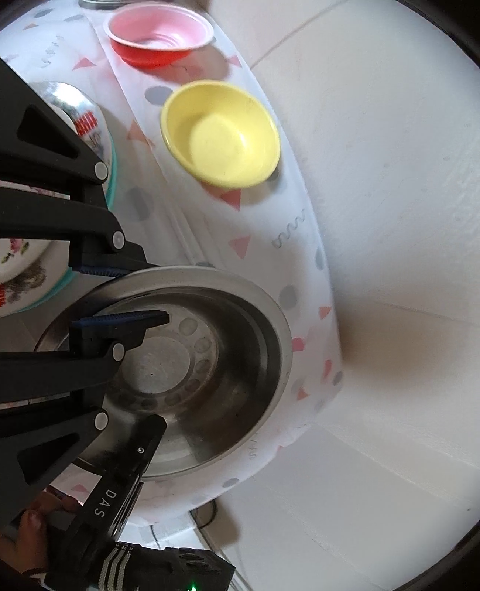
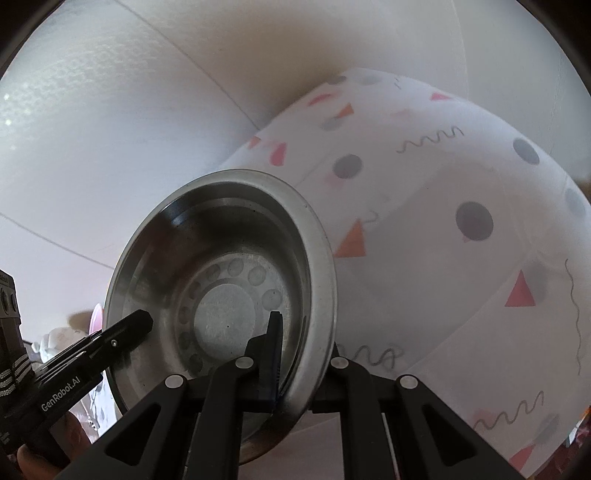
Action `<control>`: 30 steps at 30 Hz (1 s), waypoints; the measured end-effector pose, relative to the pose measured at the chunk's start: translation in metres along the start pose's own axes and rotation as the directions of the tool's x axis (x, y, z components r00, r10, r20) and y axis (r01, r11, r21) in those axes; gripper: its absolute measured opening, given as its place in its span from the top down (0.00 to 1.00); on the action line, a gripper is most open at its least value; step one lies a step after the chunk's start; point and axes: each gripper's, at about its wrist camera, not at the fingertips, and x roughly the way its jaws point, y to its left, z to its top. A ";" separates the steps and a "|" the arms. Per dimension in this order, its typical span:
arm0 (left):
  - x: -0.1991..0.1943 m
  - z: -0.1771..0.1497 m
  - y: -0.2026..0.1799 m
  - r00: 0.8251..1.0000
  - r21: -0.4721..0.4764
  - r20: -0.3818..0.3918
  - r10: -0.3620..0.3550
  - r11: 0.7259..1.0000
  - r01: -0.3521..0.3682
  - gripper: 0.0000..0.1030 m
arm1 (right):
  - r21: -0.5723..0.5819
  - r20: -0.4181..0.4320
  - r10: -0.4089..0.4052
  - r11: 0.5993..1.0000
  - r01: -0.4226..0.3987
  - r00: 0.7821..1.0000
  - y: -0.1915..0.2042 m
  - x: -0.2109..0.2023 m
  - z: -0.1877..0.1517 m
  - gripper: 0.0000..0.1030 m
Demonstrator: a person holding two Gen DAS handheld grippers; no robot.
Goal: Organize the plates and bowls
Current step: 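Lift the steel bowl with both grippers and carry it beside the plate stack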
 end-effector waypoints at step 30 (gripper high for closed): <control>-0.122 -0.090 0.129 0.982 -0.295 0.151 0.111 0.953 -0.063 0.83 | -0.298 -0.087 0.121 0.944 -0.141 0.989 0.147 0.006 -0.054 0.91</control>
